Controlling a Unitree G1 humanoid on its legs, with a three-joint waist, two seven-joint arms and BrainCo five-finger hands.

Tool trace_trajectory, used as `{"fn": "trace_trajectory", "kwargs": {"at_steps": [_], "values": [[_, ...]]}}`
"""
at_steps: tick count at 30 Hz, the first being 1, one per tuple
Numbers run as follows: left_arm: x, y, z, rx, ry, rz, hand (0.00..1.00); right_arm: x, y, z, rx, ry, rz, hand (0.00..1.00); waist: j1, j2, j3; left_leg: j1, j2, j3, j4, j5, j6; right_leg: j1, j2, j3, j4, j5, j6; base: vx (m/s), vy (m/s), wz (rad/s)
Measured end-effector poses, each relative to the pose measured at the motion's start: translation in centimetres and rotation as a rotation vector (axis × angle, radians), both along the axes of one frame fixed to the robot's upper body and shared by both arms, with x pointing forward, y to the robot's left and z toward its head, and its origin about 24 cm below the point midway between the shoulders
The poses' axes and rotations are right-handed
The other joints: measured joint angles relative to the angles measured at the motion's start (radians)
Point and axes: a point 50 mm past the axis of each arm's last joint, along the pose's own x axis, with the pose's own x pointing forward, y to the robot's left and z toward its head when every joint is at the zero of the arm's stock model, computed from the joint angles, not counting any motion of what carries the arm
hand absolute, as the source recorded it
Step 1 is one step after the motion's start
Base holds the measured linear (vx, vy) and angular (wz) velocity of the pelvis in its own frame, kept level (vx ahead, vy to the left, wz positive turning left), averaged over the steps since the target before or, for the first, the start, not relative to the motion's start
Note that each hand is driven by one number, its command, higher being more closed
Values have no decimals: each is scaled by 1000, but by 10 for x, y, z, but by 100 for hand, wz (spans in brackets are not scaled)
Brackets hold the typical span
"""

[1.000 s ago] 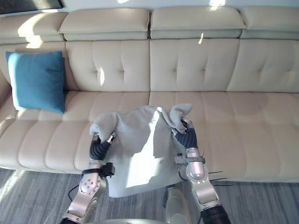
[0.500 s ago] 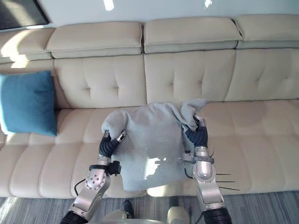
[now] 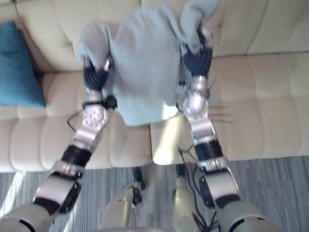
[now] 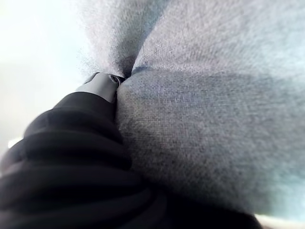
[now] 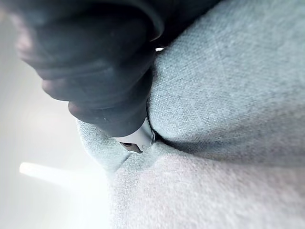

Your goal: Pick up cushions and gather them together orderly.

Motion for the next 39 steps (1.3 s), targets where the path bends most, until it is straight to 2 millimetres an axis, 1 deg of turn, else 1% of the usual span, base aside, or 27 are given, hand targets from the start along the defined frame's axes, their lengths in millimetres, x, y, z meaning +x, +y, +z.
{"fn": "trace_trajectory", "kwargs": {"at_steps": [1,2,3,4,6,7,8,9,10,11,12,13,14,15,16,20,21,24,28,31,32,33,35,36,37,38,39], "values": [[5,-1,35,2,-70,25,100,3,1,26,25,-54,-31,100,1,-1,27,-30,-3,-8,-15,25,2,-37,0,-6,12,4,-1,-139,-33,23],[6,-2,49,6,-98,30,100,2,1,37,39,-77,-39,100,2,-1,39,-39,-6,-11,-26,39,3,-50,-1,-9,17,5,-2,-134,-31,23],[6,-2,77,7,-158,55,100,2,1,58,75,-121,-57,100,4,0,67,-55,-10,-19,-46,63,4,-75,-3,-20,24,11,-7,-101,-23,19],[5,-1,96,3,-194,69,100,1,2,72,103,-144,-62,100,3,0,84,-66,-13,-25,-62,80,5,-89,-3,-26,25,15,-9,-115,-22,26],[0,-2,143,1,-270,100,100,-3,7,105,151,-198,-76,100,-2,3,117,-99,-22,-46,-118,130,5,-134,-5,-50,27,22,-12,-107,-22,27],[-2,-3,152,-1,-286,105,100,-4,7,112,167,-209,-78,100,-1,3,118,-108,-24,-50,-137,144,5,-150,-7,-55,30,23,-12,-92,-19,23],[-6,-3,168,-3,-313,113,100,-5,8,124,188,-221,-84,100,0,3,122,-126,-27,-57,-173,171,4,-180,-11,-64,32,23,-13,-54,-11,13],[-6,-2,172,-4,-317,115,100,-6,8,127,192,-223,-84,100,-1,4,123,-132,-28,-59,-177,175,4,-187,-11,-67,33,23,-13,-45,-16,14],[-9,-3,182,-7,-331,118,100,-8,7,136,201,-240,-89,100,2,4,124,-150,-30,-65,-188,188,-4,-208,-12,-71,34,23,-13,-19,-16,9],[-10,-4,187,-9,-338,119,100,-10,6,140,203,-252,-92,100,4,6,126,-158,-32,-71,-201,199,-5,-218,-13,-75,34,23,-13,-9,-14,21],[-15,-6,197,-10,-362,116,100,-15,5,150,211,-280,-95,100,4,15,141,-170,-36,-88,-218,216,-13,-231,-13,-89,35,23,-13,8,-5,19],[-20,-8,205,-11,-385,110,100,-19,4,157,219,-303,-99,100,12,16,151,-182,-38,-95,-233,226,-26,-249,-13,-92,38,23,-13,17,1,17],[-22,-9,210,-11,-398,106,0,-22,2,161,220,-317,-101,100,20,17,155,-198,-39,-99,-239,234,-22,-273,-13,-93,46,23,-13,23,8,4],[-24,-10,213,-12,-408,103,0,-23,1,164,224,-325,-103,0,26,18,156,-218,-39,-102,-243,241,-29,-298,-14,-93,56,22,-13,28,19,7],[-26,-10,216,-14,-414,103,0,-23,-3,165,237,-326,-108,0,30,22,163,-238,-39,-109,-243,247,-37,-320,-16,-96,69,22,-13,31,27,9],[-26,-9,218,-30,-406,105,0,-23,-9,165,261,-316,-121,0,49,22,177,-295,-37,-110,-243,257,-42,-390,-24,-99,106,14,-17,30,58,6],[-27,-6,219,-58,-410,101,0,-25,-10,167,266,-326,-121,0,52,22,177,-312,-35,-109,-242,257,-42,-411,-27,-100,117,12,-18,7,51,2],[-29,-2,220,-107,-414,90,0,-32,-11,171,292,-361,-120,0,52,22,177,-328,-37,-105,-241,257,-42,-441,-32,-93,144,6,-15,-1,68,3],[-32,-5,216,-113,-439,63,0,-43,-20,171,342,-420,-128,0,53,22,177,-359,-37,-97,-214,256,-43,-475,-33,-82,187,-11,-14,-33,38,6],[-30,1,204,-126,-435,62,0,-45,-28,160,357,-431,-140,0,53,21,177,-378,-25,-92,-196,251,-47,-488,-30,-82,196,-11,-15,-51,15,-1],[-27,7,197,-133,-417,67,0,-44,-36,153,367,-427,-154,0,53,21,178,-378,-21,-89,-189,247,-42,-491,-27,-81,205,-11,-15,-74,-4,-7],[-25,14,190,-125,-405,76,0,-45,-46,149,384,-429,-164,0,53,21,177,-379,-15,-82,-175,236,-28,-491,-22,-77,211,-11,-16,-92,-19,-8],[-26,27,184,-137,-407,94,0,-49,-62,145,388,-443,-188,0,52,20,177,-382,-9,-74,-150,226,-15,-490,-13,-70,221,-11,-16,-87,-39,-12],[-29,44,181,-172,-414,94,0,-53,-81,143,410,-463,-153,0,52,18,176,-384,-2,-65,-129,220,-6,-489,-12,-62,225,-9,-18,-80,-43,-17],[-31,55,179,-190,-419,102,0,-57,-92,141,413,-476,-152,0,52,17,175,-384,3,-59,-118,217,-2,-487,-11,-59,226,-8,-19,-96,-51,-16],[-33,63,178,-202,-426,110,0,-58,-98,140,406,-480,-149,0,50,16,176,-379,8,-54,-115,209,-3,-481,-7,-56,225,-9,-18,-68,-37,-14],[-35,78,173,-229,-422,118,0,-58,-110,130,397,-462,-137,0,49,14,177,-360,17,-46,-116,206,-2,-461,1,-54,218,-10,-17,-105,-77,-13]]}}
